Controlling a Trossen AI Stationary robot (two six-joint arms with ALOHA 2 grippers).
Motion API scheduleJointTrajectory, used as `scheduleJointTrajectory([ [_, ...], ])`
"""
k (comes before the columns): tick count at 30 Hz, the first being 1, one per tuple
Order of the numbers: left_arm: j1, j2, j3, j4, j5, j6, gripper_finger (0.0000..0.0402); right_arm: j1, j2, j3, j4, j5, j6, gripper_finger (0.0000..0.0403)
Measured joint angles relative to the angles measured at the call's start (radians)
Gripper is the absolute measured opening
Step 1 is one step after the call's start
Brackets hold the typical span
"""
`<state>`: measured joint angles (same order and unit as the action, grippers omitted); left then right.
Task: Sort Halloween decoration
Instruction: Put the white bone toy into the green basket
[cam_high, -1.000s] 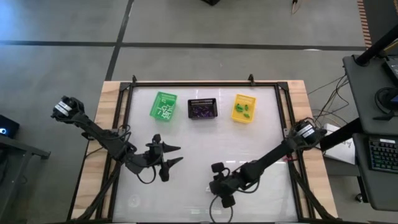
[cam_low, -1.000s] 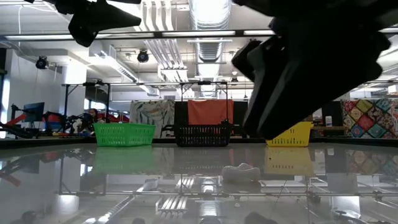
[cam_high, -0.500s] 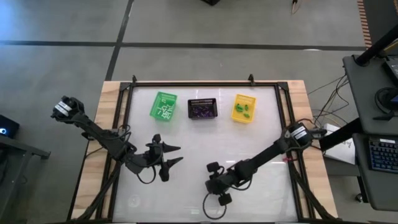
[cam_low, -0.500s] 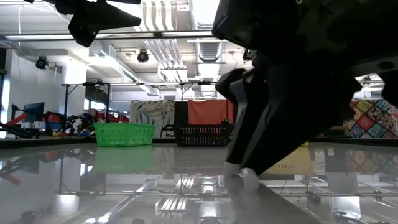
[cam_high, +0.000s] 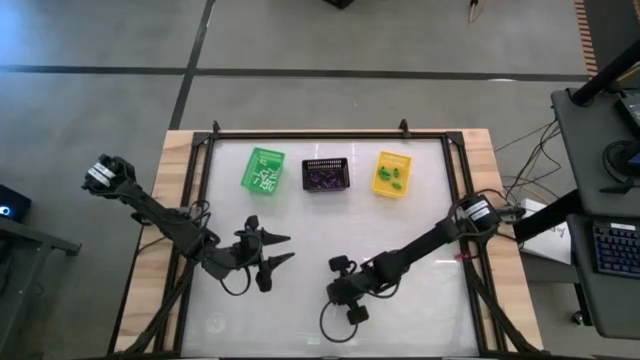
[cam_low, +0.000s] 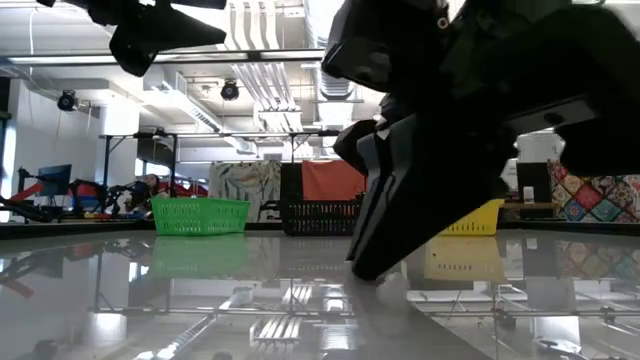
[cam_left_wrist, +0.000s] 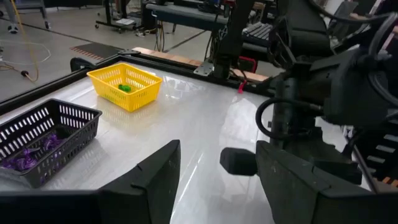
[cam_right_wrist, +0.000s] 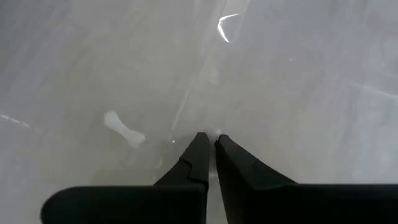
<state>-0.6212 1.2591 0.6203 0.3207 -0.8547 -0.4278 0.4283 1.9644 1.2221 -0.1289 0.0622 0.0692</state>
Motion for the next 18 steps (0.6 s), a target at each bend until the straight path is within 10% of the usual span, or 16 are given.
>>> scheduleJointTrajectory([
  [18, -0.057, -0.064, 0.068, -0.003, -0.077, 0.215, 0.0192, -0.296, -0.031, -0.091, 0.594, 0.023, -0.045, 0.0008],
])
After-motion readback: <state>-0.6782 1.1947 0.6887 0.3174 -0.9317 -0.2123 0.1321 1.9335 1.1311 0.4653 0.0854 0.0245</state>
